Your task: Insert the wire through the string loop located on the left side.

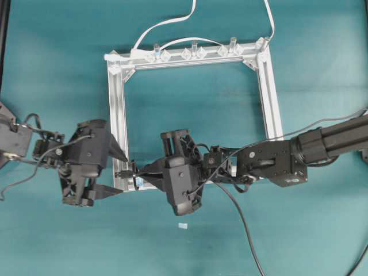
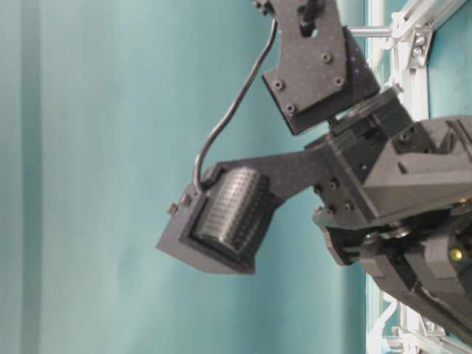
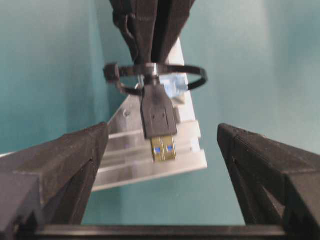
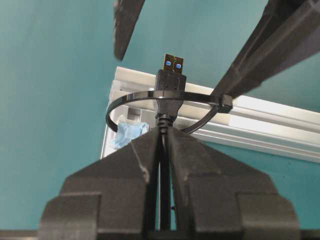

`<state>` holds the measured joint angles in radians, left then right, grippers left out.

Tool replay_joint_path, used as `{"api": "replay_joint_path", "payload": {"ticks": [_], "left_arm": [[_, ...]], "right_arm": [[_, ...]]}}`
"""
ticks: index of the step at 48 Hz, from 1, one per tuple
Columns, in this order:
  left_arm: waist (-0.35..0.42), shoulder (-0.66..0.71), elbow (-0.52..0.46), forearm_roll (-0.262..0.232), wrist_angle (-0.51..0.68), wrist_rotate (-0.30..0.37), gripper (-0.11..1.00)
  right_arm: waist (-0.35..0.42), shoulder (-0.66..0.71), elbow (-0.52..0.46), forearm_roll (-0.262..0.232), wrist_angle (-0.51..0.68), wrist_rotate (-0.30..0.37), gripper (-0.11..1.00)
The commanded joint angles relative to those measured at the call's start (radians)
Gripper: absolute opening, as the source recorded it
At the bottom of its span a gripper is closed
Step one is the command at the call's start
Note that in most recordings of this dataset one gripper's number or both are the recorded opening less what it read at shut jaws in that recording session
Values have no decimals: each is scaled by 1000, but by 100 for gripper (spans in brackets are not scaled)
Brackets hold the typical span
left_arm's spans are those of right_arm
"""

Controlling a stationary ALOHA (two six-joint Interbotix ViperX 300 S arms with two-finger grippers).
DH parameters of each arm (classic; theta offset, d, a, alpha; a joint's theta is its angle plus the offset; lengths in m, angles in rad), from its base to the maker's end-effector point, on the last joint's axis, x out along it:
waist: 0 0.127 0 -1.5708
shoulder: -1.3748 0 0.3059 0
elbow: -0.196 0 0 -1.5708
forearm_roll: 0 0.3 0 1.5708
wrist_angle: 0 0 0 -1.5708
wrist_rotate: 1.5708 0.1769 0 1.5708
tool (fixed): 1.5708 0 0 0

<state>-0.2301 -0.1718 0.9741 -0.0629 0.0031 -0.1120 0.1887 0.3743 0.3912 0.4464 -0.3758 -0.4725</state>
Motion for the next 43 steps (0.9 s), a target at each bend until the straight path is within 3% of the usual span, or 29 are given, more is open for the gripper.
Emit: {"api": "replay_joint_path", "payload": {"ticks": [1, 31, 36, 43], "left_arm": [[-5, 15, -29, 0, -15, -6, 90], [-5, 54, -31, 3, -6, 2, 86], [-5, 54, -43, 3, 5, 0, 67], [-5, 54, -63, 3, 40, -2, 23]], "right_arm": [[3, -18, -21, -2, -5, 0, 7], [3, -18, -18, -2, -5, 0, 7], [3, -18, -17, -2, -5, 2, 7], [3, -18, -15, -2, -5, 3, 7]]}}
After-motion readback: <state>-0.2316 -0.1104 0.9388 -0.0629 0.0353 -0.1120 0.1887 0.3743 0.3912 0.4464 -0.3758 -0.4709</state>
